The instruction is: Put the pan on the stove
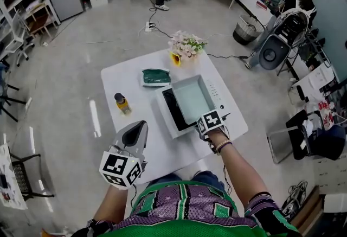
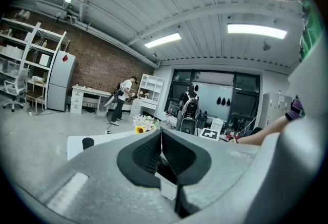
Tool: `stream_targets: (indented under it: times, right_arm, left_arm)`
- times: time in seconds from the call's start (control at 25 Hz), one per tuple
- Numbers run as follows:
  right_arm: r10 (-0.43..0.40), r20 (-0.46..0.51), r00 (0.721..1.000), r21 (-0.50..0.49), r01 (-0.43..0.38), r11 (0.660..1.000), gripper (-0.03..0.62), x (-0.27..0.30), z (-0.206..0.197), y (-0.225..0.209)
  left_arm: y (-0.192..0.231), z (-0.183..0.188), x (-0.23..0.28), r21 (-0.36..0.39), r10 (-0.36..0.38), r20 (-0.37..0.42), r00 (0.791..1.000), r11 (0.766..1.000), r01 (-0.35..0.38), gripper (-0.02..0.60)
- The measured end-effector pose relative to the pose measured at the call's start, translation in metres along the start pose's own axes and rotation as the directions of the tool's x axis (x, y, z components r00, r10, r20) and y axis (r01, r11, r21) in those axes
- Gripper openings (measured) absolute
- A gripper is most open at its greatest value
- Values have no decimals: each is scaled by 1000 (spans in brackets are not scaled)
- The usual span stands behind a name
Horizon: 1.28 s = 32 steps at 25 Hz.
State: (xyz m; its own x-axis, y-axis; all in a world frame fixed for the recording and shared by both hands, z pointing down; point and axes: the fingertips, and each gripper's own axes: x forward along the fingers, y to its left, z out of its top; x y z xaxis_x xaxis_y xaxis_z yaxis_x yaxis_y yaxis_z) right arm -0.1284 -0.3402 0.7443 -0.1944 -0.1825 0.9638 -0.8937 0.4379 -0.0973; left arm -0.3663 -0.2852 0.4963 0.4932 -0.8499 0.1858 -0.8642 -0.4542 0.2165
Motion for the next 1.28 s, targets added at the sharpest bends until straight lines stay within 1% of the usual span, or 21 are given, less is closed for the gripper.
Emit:
stream_targets:
  times: [0.2,0.36,0.56,0.72,0.8,0.96,1.28]
  right_arm:
    - [-18,-22,1000,2,18,1000,147,5,0,0]
    - [-39,-56,998,21,40,999,149,6,1,-3]
    - [-44,-104,994,31,48,998,152,6,1,-4]
    - [-23,-122,992,60,31,998,156,5,1,-1]
    - [-15,-114,993,65,22,998,166,1,4,0]
    - [9,-68,998,63,-4,998,216,-11,16,2]
    - [19,19,1000,75,-21,997,219,-40,28,-2]
  left_arm:
    - [8,1,-1,-6,7,2,1000,1000,-7,18]
    - [13,0,0,-14,7,4,1000,1000,-7,18]
    - [13,-2,1,-25,-20,11,1000,999,20,18]
    - [9,-2,1,-24,-47,17,999,999,47,18]
    - [8,-1,-1,-22,-56,20,998,998,56,18]
    - [7,-2,-2,-26,-62,22,998,998,63,18]
    - [1,2,1,-19,-69,30,997,997,69,18]
